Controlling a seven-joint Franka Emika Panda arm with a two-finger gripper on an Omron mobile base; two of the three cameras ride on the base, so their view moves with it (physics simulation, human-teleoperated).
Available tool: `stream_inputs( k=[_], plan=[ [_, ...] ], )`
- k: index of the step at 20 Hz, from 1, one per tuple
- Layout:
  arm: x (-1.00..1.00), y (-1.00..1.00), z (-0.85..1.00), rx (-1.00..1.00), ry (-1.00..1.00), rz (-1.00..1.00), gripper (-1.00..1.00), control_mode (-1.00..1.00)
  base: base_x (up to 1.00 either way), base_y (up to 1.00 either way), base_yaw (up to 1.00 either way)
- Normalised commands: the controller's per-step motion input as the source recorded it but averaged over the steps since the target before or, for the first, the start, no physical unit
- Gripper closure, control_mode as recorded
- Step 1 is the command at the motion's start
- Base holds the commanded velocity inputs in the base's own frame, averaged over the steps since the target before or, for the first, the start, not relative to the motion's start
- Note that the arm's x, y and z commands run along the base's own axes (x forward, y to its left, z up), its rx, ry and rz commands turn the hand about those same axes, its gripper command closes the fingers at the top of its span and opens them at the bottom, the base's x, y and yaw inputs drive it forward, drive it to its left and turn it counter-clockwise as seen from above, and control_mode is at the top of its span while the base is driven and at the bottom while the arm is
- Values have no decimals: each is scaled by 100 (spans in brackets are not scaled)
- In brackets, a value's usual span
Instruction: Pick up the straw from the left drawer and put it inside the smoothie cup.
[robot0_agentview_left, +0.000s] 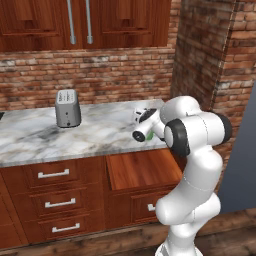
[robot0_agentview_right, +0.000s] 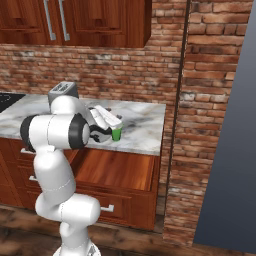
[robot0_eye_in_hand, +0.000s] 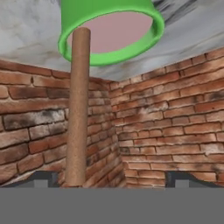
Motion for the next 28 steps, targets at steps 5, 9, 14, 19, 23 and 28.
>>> stream_inputs(
  k=[5,9,14,19,23,28],
  plan=[
    [-3,0,5,0,-4,0,-100,-100,0,0,0],
    [-28,26,43,-2,0,0,-100,-100,0,0,0],
    [-70,46,66,-5,0,0,-100,-100,0,0,0],
    [-98,29,68,-2,4,0,-100,-100,0,0,0],
    [-100,4,48,0,6,0,-100,-100,0,0,0],
    [-100,0,31,0,0,-2,-100,-100,0,0,0]
  ],
)
